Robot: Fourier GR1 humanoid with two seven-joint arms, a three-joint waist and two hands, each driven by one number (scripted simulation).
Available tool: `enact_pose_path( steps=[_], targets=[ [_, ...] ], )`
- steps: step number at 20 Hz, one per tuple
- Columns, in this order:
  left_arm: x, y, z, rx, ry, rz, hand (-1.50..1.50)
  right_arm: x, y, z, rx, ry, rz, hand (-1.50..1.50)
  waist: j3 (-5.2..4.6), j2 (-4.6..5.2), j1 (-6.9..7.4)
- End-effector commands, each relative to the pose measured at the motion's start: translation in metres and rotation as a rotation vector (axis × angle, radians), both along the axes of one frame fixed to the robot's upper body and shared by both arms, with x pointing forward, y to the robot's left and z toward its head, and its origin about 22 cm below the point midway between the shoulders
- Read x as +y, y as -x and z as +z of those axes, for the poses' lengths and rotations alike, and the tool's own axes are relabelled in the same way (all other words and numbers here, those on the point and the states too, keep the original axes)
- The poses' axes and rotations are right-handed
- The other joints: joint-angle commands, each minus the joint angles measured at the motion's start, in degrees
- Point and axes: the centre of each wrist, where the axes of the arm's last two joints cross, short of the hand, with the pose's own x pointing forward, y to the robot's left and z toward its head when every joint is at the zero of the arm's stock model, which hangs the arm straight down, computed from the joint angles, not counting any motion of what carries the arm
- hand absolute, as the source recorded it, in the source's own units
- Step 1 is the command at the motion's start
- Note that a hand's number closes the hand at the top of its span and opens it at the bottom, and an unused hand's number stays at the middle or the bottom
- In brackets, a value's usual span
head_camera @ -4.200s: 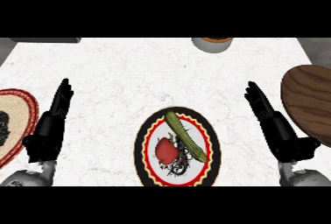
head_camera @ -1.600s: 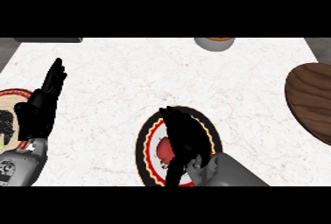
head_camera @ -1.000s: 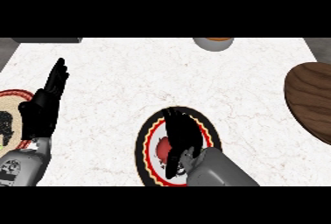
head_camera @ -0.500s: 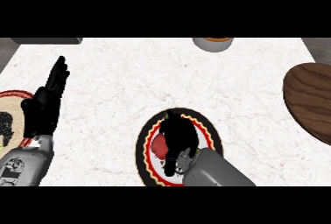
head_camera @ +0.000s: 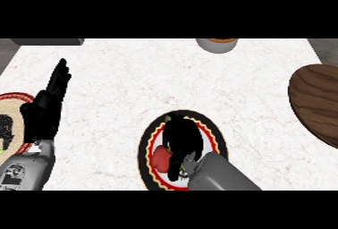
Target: Pick the bell pepper from the plate and place it in the bowl
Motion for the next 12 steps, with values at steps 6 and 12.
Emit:
enact_pose_path(
  steps=[6, 12],
  targets=[
    [-0.005, -0.006, 0.013, -0.005, 0.009, -0.034, 0.00, -0.011, -0.051, -0.001, -0.086, -0.114, -0.300, 1.50, 0.14, 0.94, 1.72],
    [0.000, 0.003, 0.001, -0.008, -0.013, -0.018, 0.00, 0.004, -0.040, 0.018, -0.247, -0.279, -0.437, 1.50, 0.10, 0.48, 0.89]
  ],
)
